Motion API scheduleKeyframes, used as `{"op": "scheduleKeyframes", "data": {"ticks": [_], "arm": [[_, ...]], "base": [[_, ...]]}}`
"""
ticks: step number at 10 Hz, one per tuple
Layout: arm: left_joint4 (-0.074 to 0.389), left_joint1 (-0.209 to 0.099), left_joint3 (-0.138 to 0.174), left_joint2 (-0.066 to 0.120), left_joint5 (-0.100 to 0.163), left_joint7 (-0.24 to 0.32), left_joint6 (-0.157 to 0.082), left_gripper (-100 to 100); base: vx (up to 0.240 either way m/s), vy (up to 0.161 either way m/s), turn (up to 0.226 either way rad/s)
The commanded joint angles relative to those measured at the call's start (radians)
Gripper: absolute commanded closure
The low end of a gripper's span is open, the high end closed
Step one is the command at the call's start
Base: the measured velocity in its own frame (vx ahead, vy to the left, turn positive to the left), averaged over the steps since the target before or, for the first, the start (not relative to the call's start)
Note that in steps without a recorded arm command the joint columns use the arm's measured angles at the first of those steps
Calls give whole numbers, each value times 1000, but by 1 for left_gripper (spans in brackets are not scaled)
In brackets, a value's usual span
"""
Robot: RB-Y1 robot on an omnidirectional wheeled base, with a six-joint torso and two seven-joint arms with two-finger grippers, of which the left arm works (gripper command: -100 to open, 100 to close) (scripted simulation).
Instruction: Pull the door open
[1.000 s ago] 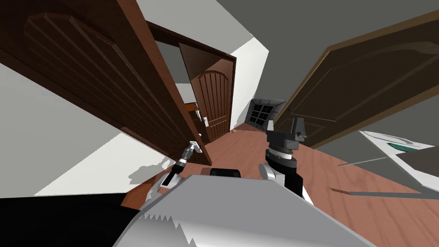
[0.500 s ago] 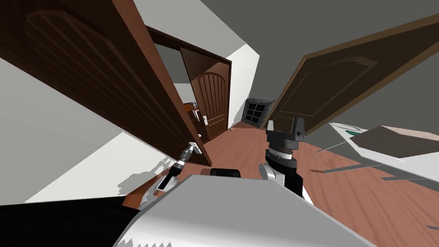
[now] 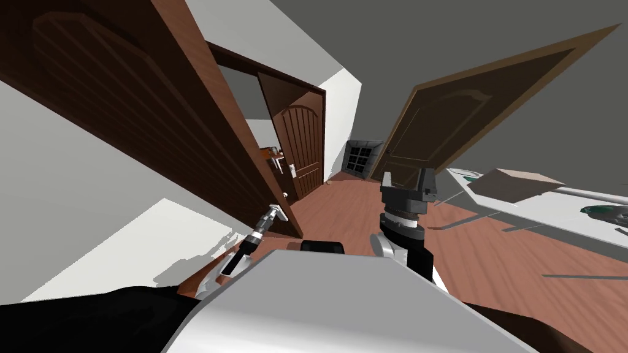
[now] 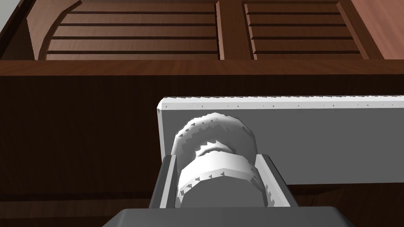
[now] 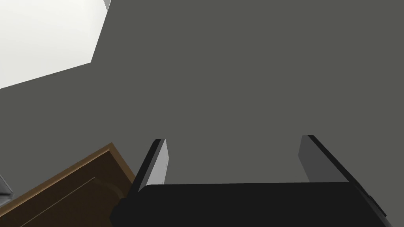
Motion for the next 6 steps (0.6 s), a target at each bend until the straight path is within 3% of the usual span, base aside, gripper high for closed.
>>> {"op": "scheduleKeyframes", "data": {"ticks": [1,6], "arm": [[10,9,-5,15,0,9,-26,100],[35,28,-19,53,1,34,-92,100]], "base": [[-207,99,-162],[-195,76,-129]]}}
